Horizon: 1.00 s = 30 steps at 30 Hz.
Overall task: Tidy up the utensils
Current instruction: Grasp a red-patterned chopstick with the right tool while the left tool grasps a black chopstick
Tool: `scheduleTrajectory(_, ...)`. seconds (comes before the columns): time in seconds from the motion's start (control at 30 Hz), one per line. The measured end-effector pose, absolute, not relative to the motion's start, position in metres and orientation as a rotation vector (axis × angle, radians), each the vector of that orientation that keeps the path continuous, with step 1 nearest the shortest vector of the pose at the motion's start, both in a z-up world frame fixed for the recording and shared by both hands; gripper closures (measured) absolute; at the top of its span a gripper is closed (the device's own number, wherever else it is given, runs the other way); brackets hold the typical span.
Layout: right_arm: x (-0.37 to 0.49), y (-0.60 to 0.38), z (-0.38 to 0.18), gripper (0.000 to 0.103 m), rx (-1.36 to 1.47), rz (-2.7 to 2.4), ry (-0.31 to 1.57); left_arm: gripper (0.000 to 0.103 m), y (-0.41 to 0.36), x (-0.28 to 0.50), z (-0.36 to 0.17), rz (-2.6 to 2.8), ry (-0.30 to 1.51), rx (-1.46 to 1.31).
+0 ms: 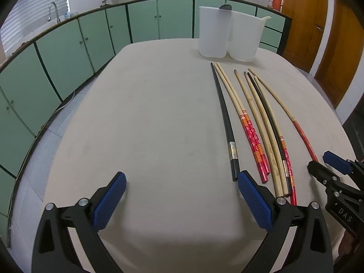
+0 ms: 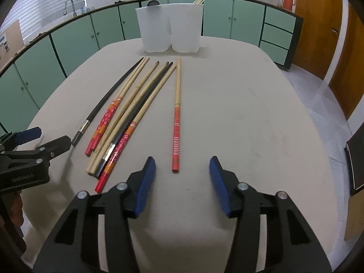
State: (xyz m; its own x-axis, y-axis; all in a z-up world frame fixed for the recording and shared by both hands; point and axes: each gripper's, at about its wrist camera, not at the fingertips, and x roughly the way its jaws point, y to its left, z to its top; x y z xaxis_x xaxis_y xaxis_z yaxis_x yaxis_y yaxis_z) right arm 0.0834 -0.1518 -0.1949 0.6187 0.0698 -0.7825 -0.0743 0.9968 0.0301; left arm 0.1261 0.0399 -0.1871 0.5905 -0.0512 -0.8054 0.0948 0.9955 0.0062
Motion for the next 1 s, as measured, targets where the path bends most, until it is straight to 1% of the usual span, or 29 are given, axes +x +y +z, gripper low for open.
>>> scheduleTrajectory(0.2, 0.082, -0.158, -0.196, 0.077, 0.029, 0.094, 0.872, 0.007, 0.039, 0.126, -0.187, -0.091, 0.934, 0.055)
scheduleTrajectory(0.37, 0.084, -0.156, -0.196, 0.081, 0.019, 0.09, 0.866, 0.007, 0.035, 0.127, -0.187, -0.099, 0.932, 0.06)
scheduleTrajectory(0.5, 0.086, -0.158, -0.197, 0.096, 0.025, 0.097, 0.867, 0.007, 0.033, 0.125, -0.187, -0.106, 0.929, 0.066)
scheduleTrajectory(0.57, 0.086, -0.159, -0.197, 0.097, 0.027, 0.1, 0.867, 0.008, 0.032, 0.124, -0.189, -0.111, 0.928, 0.066)
scheduleTrajectory(0.8, 0.085, -0.161, -0.196, 0.097, 0.041, 0.103, 0.876, 0.018, 0.025, 0.124, -0.191, -0.137, 0.924, 0.067)
scheduleTrajectory(1.0, 0.085, -0.16, -0.196, 0.097, 0.048, 0.102, 0.878, 0.038, 0.017, 0.123, -0.189, -0.155, 0.902, 0.066)
